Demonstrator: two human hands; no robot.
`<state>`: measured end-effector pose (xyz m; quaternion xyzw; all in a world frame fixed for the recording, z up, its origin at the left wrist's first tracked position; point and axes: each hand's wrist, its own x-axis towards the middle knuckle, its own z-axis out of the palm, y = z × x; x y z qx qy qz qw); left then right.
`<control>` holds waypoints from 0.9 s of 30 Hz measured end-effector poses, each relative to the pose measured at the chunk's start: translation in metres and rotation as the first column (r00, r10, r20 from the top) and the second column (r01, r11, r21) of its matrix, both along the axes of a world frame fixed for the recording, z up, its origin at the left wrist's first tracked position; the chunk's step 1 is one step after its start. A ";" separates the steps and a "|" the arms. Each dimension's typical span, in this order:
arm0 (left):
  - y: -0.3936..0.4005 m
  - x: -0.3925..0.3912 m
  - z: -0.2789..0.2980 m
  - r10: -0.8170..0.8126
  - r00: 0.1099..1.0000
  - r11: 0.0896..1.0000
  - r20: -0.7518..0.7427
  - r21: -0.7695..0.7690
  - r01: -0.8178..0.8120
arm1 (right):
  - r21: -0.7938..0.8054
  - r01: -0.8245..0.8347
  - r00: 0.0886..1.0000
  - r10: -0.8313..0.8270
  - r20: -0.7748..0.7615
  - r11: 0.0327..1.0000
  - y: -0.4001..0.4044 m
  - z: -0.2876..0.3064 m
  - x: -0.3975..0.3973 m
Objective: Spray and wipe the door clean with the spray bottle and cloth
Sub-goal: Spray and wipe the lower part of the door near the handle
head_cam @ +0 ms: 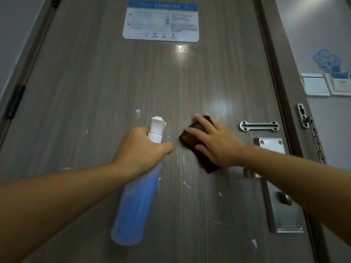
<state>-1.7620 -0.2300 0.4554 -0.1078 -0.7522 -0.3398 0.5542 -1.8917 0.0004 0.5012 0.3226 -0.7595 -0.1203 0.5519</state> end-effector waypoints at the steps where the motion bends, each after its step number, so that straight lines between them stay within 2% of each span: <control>1: -0.003 0.000 -0.001 0.004 1.000 1.000 0.002 0.002 -0.004 | -0.018 0.025 1.000 -0.025 -0.019 1.000 0.006 0.014 -0.001; 3: -0.006 0.000 -0.001 0.014 1.000 1.000 0.007 0.009 -0.014 | -0.220 0.044 0.999 -0.039 0.029 0.974 0.008 0.038 -0.003; 5: -0.007 -0.003 -0.002 0.030 1.000 0.999 0.005 0.015 -0.030 | -0.451 0.047 0.993 0.008 0.119 0.891 -0.004 0.051 -0.005; 7: -0.006 -0.006 -0.001 0.031 1.000 0.999 -0.001 0.015 -0.031 | -0.589 0.028 0.990 0.059 0.127 0.808 -0.026 0.052 -0.009; 9: -0.003 -0.009 -0.001 0.025 1.000 1.000 -0.009 0.013 -0.025 | -0.654 -0.019 0.990 0.107 0.095 0.756 -0.046 0.047 -0.009; 11: 0.001 -0.010 -0.001 0.019 0.999 1.000 -0.025 0.014 -0.019 | -0.603 -0.056 0.994 0.103 0.045 0.796 -0.058 0.038 -0.007; 15: 0.007 -0.007 0.000 0.026 0.999 0.999 -0.034 0.025 -0.025 | -0.251 -0.108 0.994 0.105 -0.024 0.962 -0.057 0.006 -0.005; 17: 0.007 -0.005 0.000 0.027 0.999 0.999 -0.032 0.020 -0.026 | -0.102 -0.102 0.995 0.100 -0.025 0.990 -0.043 -0.010 -0.005; 19: 0.004 -0.004 -0.002 0.039 0.999 0.999 -0.026 0.013 -0.039 | -0.025 -0.051 0.998 0.050 -0.039 0.998 -0.023 -0.016 -0.005; 22: -0.005 -0.001 -0.005 0.058 0.998 0.998 -0.013 0.005 -0.058 | -0.088 0.011 0.999 -0.015 -0.042 0.996 0.005 -0.007 -0.004; 24: -0.012 0.002 -0.007 0.072 0.997 0.997 -0.005 0.011 -0.072 | -0.260 0.021 0.999 -0.028 -0.024 0.965 0.019 0.003 -0.004; 27: -0.023 0.008 -0.007 0.101 0.995 0.994 -0.001 0.041 -0.101 | -0.529 0.046 0.998 -0.019 0.057 0.847 0.010 0.018 -0.005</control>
